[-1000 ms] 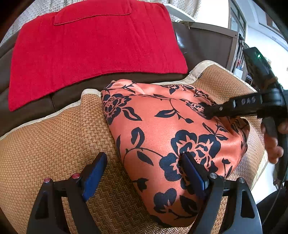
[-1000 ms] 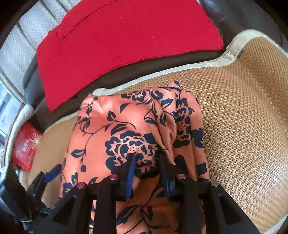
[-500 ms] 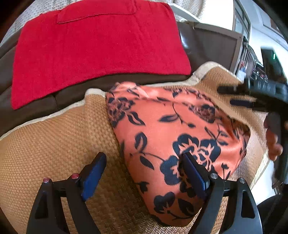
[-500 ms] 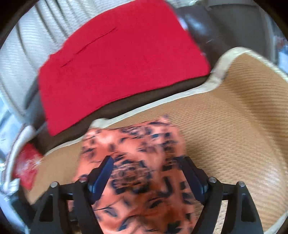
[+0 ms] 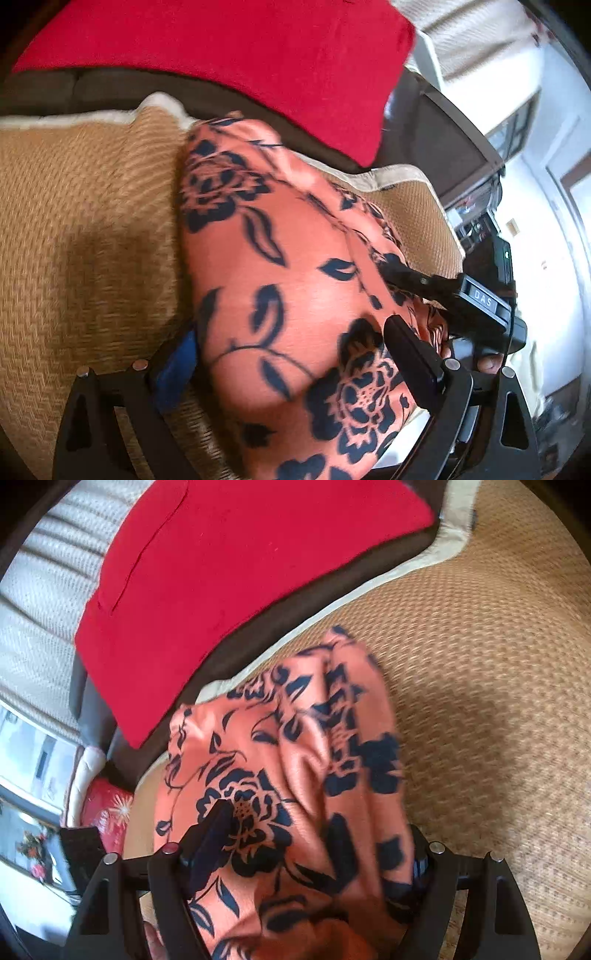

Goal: Fold small clothes

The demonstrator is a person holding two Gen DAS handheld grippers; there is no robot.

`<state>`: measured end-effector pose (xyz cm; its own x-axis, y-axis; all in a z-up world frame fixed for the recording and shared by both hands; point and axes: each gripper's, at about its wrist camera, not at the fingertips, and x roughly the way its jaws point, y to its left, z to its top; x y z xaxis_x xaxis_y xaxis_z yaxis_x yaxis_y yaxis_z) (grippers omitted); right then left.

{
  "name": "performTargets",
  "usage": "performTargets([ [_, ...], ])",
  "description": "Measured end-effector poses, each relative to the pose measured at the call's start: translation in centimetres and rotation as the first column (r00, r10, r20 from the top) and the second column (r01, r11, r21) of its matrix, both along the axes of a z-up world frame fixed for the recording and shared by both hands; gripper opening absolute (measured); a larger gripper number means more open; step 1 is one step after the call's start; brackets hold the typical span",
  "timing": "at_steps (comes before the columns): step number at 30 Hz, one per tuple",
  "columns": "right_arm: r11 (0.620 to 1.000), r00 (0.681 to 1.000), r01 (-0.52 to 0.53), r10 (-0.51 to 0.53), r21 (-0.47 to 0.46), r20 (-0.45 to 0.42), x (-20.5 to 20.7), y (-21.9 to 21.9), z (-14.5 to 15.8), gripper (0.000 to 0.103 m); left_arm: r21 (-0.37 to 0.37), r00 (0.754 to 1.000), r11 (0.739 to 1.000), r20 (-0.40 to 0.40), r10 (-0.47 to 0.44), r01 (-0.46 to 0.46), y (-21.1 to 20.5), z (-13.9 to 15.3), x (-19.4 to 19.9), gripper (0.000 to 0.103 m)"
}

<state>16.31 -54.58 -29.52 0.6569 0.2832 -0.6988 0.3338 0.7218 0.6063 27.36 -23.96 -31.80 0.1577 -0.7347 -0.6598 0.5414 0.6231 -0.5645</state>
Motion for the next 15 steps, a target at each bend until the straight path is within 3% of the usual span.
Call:
performTargets([
  [4,0.996,0.999,-0.039,0.040,-0.079,0.001,0.9,2.2,0.2,0.068,0.011,0.997,1.000,0.073,-0.002,0.001,-0.8,0.7,-1.0,0.095],
  [6,0.992,0.998,-0.061,0.062,-0.107,0.004,1.3,3.2,0.3,0.056,-0.001,0.995,1.000,0.094,0.009,-0.009,-0.7,1.3,-1.1,0.086],
  [11,0.975,0.993,-0.103,0.113,-0.195,0.038,1.8,6.9,2.0,0.049,-0.026,0.989,0.999,0.147,0.023,-0.020,0.8,3.6,-1.3,0.082],
  [15,0.961,0.979,-0.157,0.181,-0.229,0.089,2.2,10.8,3.5,0.046,-0.016,0.969,1.000,0.244,0.025,-0.022,3.0,6.5,-2.5,0.082],
])
